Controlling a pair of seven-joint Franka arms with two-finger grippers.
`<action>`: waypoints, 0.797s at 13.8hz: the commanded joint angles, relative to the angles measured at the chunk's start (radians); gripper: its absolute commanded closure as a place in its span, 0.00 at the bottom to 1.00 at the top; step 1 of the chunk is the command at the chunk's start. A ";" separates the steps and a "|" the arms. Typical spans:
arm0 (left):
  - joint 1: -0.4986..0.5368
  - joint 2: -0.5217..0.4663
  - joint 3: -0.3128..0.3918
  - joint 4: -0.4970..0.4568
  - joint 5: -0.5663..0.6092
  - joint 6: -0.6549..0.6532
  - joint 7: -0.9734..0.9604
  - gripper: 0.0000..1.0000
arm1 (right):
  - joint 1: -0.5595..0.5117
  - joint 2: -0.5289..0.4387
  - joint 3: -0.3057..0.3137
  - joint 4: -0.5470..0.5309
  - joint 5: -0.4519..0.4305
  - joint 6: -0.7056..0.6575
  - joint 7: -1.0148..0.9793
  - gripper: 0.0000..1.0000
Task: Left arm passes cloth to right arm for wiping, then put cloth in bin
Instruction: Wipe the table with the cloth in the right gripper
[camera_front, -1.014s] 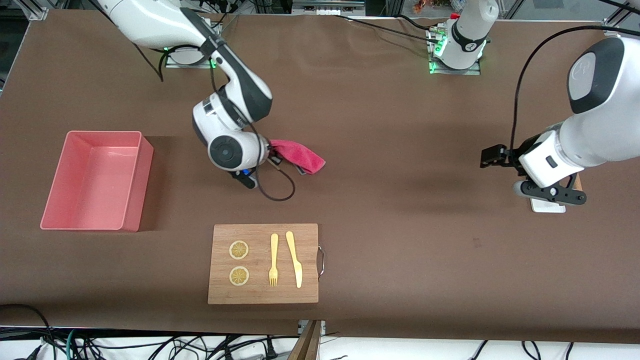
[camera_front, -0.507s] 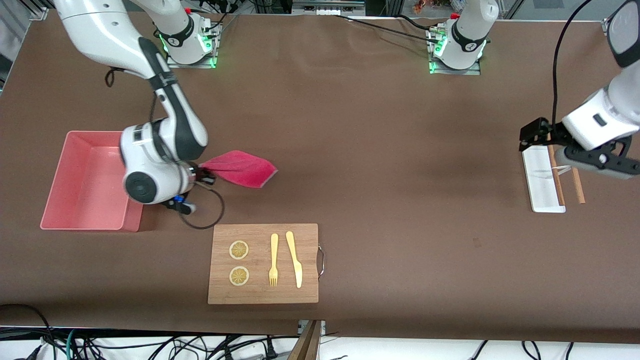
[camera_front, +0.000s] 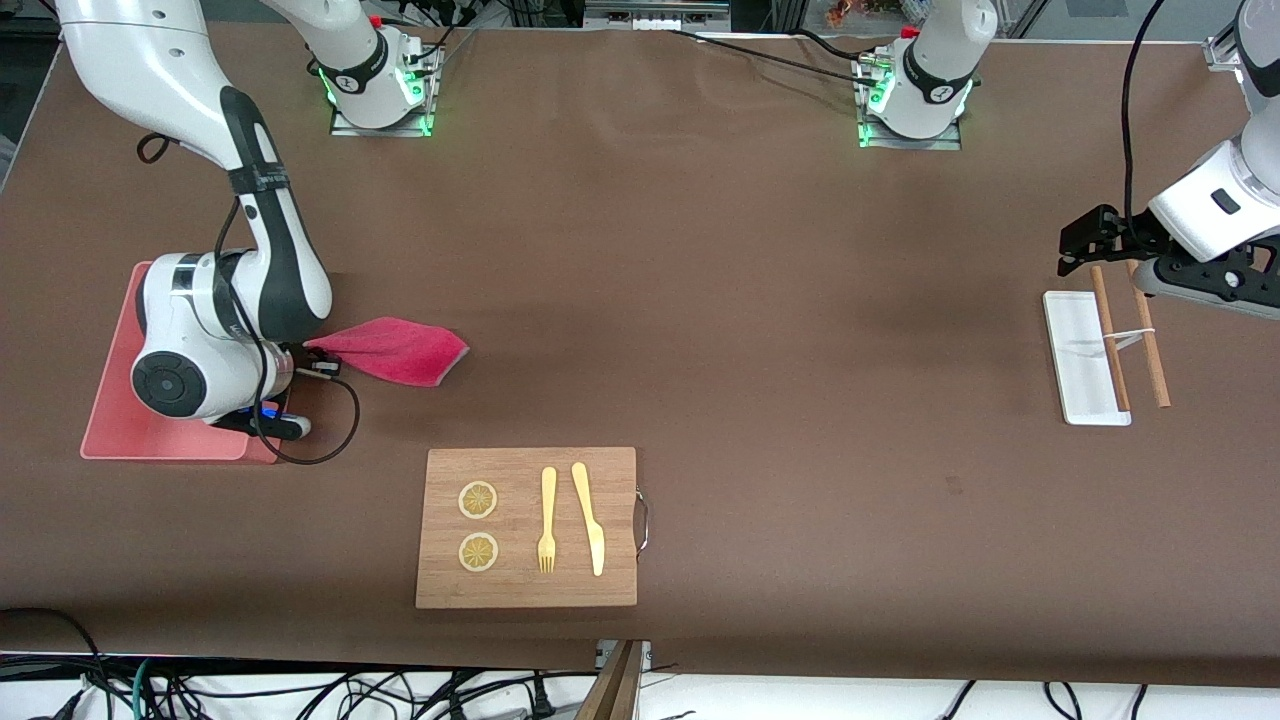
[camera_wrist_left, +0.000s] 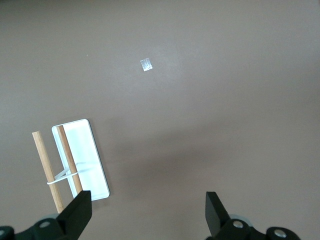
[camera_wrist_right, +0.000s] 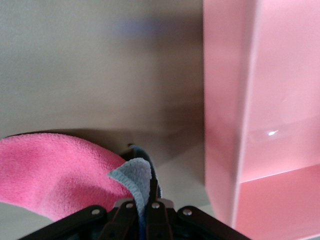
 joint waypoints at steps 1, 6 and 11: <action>0.009 0.001 -0.008 0.010 0.020 -0.011 0.021 0.00 | 0.006 -0.005 0.065 0.003 -0.029 0.029 0.081 1.00; 0.009 0.003 -0.008 0.010 0.020 -0.013 0.021 0.00 | 0.018 0.050 0.278 -0.001 -0.026 0.130 0.529 1.00; 0.009 0.004 -0.008 0.012 0.020 -0.011 0.021 0.00 | 0.035 0.072 0.412 0.003 0.081 0.292 0.787 1.00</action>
